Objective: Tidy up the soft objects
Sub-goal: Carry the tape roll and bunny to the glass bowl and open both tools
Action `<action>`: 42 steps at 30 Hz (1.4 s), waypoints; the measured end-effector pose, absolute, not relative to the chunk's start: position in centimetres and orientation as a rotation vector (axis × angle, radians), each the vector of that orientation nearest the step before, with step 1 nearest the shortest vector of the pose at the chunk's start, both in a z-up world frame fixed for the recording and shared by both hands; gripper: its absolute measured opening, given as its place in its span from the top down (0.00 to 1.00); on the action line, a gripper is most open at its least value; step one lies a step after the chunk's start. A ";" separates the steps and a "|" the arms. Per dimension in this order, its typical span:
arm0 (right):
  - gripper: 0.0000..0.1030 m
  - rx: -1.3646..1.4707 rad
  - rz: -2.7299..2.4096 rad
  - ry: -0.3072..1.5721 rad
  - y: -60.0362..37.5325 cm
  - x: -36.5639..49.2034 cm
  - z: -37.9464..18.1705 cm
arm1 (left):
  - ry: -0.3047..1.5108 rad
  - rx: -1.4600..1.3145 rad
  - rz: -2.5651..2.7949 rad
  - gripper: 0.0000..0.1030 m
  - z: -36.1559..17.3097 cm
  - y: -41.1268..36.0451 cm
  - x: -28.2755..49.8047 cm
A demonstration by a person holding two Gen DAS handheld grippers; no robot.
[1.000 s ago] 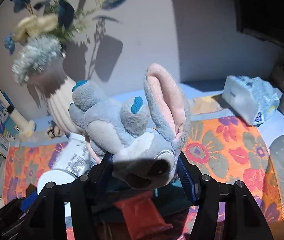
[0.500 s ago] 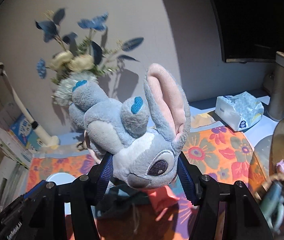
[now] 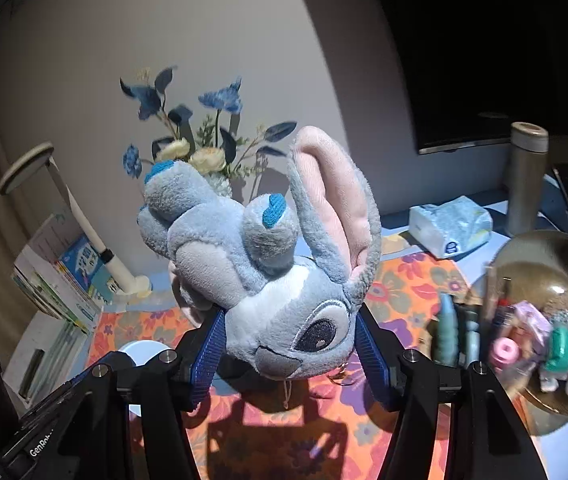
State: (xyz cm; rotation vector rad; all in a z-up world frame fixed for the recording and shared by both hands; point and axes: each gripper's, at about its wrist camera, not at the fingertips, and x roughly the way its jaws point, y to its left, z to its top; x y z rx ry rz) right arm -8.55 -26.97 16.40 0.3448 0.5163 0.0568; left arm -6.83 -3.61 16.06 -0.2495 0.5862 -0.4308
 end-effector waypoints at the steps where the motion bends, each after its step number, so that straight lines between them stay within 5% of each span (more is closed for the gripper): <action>1: 0.41 0.353 0.046 0.506 -27.5 -9.4 16.8 | 0.571 -0.245 -0.451 0.85 16.8 -4.2 -7.4; 22: 0.41 0.548 -0.336 0.352 -48.3 -19.9 19.4 | 0.488 -0.087 -0.881 0.85 23.8 -28.4 -10.3; 35: 0.36 0.692 -0.377 0.554 -56.3 -16.2 12.4 | 0.679 0.022 -0.907 0.84 18.1 -38.3 -5.9; 38: 0.32 0.733 -0.342 0.576 -57.2 -15.4 11.6 | 0.739 0.051 -0.906 0.57 16.7 -39.3 -5.1; 42: 0.32 0.697 -0.387 0.586 -57.5 -15.7 11.7 | 0.728 0.038 -0.899 0.53 16.7 -38.6 -4.9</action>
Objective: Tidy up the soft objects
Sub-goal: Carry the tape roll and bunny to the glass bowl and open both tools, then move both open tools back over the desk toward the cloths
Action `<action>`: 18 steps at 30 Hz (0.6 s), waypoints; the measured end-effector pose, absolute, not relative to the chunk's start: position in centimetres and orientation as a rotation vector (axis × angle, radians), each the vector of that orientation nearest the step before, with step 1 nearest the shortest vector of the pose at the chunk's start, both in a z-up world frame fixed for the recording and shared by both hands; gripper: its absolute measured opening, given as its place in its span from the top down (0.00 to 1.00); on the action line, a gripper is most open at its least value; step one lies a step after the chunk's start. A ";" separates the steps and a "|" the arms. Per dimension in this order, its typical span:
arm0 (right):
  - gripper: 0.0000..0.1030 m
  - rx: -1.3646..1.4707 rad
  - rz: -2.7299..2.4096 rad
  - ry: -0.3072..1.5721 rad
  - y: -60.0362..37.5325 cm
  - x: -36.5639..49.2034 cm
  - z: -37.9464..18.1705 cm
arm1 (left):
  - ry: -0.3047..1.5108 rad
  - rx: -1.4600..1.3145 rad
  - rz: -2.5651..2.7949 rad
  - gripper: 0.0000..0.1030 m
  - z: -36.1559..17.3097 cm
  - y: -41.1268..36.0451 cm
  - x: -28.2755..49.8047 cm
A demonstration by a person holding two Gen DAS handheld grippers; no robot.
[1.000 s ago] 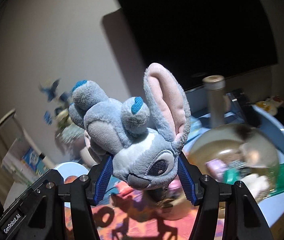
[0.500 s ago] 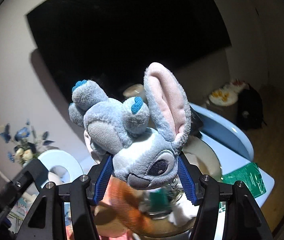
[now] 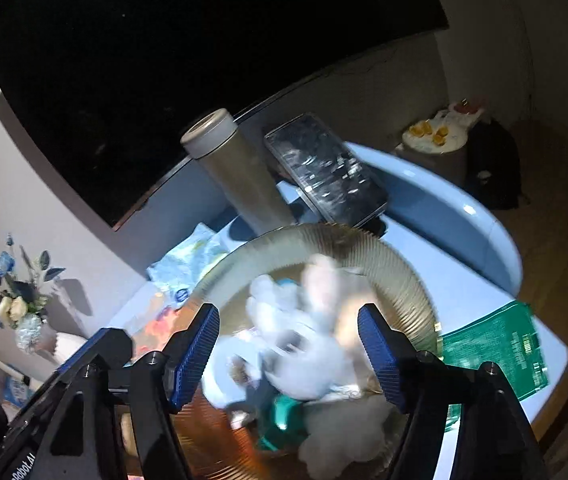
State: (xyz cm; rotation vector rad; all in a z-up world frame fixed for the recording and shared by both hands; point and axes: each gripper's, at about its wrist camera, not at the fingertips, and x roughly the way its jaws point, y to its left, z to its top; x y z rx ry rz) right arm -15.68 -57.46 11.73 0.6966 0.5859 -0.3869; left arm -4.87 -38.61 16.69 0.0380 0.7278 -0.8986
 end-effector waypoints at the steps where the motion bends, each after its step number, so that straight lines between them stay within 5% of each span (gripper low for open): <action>1: 0.32 0.701 -0.385 0.578 -57.5 -15.9 11.9 | 0.723 0.032 -0.901 0.53 16.9 -38.2 -5.0; 18: 0.32 0.602 -0.309 0.496 -50.9 -18.3 17.3 | 0.571 -0.041 -0.801 0.53 22.5 -26.6 -9.0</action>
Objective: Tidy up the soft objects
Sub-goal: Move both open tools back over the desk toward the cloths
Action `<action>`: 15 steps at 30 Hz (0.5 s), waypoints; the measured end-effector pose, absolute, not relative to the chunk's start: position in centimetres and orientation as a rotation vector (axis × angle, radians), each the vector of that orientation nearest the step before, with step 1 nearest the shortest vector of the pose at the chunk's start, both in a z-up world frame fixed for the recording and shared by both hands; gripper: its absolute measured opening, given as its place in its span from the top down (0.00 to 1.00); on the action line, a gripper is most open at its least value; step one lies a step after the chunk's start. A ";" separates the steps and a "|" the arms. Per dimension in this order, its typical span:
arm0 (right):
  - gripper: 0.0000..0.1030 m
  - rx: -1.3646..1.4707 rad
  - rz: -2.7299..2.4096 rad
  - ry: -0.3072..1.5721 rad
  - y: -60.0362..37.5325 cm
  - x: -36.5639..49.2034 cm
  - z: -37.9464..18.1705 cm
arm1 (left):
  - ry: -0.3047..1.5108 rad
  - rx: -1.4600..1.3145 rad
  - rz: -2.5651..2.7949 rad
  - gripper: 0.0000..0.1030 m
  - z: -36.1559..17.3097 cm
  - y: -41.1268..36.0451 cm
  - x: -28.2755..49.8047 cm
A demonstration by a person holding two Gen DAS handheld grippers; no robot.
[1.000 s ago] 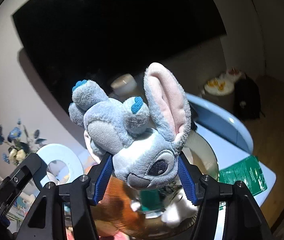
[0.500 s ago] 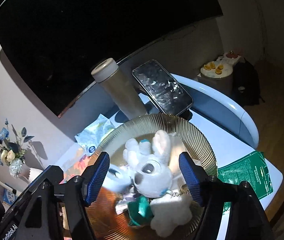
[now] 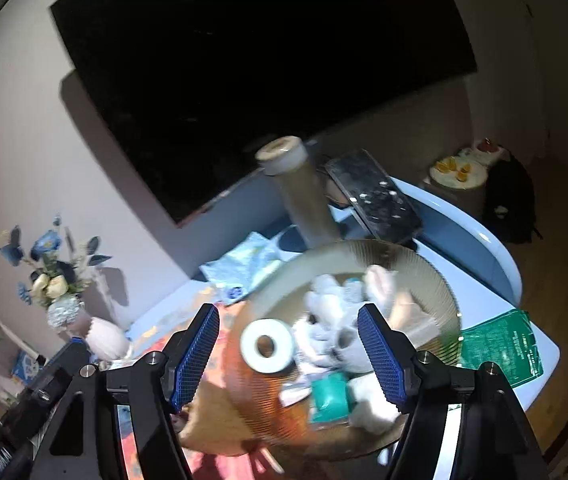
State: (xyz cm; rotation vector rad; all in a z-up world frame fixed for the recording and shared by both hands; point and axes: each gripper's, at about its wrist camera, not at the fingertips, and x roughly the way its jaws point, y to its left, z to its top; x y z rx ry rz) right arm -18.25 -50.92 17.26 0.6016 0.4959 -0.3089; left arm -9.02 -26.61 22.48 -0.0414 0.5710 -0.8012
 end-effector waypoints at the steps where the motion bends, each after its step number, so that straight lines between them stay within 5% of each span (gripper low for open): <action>1: 0.32 0.595 -0.297 0.490 -50.2 -18.3 17.6 | 0.570 -0.049 -0.784 0.53 22.7 -25.6 -9.0; 15: 0.32 0.388 -0.027 0.511 -35.3 -15.0 20.6 | 0.511 -0.064 -0.317 0.53 24.2 -7.4 -7.4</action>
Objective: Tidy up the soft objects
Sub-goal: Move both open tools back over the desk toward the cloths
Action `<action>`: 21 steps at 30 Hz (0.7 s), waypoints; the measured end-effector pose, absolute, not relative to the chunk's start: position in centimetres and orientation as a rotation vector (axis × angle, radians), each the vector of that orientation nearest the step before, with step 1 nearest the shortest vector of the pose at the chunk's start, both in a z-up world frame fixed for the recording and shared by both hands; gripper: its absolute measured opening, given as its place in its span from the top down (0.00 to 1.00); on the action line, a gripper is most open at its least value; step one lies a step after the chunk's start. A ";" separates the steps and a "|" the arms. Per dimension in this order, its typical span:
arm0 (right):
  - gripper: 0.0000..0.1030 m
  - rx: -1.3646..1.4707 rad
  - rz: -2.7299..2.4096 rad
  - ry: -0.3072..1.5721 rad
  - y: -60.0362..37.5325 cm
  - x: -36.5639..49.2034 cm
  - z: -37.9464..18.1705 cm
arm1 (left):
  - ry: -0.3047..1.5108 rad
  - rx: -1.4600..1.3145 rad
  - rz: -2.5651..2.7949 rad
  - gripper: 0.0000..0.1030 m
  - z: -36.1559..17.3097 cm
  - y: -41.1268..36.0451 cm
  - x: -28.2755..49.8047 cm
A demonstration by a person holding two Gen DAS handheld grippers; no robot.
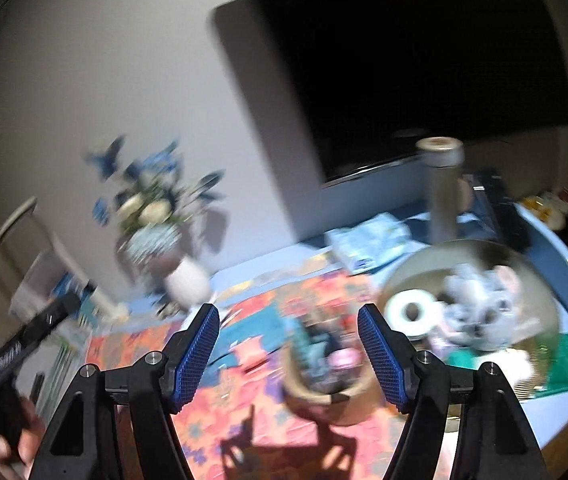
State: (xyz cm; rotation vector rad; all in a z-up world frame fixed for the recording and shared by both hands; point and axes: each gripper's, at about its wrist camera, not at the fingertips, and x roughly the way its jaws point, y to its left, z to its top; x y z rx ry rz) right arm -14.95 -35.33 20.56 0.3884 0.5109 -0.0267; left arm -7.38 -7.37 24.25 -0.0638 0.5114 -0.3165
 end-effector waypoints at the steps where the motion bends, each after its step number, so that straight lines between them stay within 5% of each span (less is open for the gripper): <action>1: 0.32 0.368 -0.001 0.520 -34.0 -14.4 20.5 | 0.510 -0.071 -0.297 0.53 24.2 -6.2 -7.1; 12: 0.32 0.244 0.139 0.684 -23.4 -6.0 14.9 | 0.650 -0.085 -0.277 0.53 17.8 -1.7 -2.7; 15: 0.32 0.245 0.126 0.731 -22.8 -3.4 12.4 | 0.723 -0.101 -0.313 0.39 14.2 -2.3 -1.2; 21: 0.32 0.307 0.080 0.789 -24.3 1.3 7.4 | 0.804 -0.085 -0.352 0.32 8.8 -4.1 1.0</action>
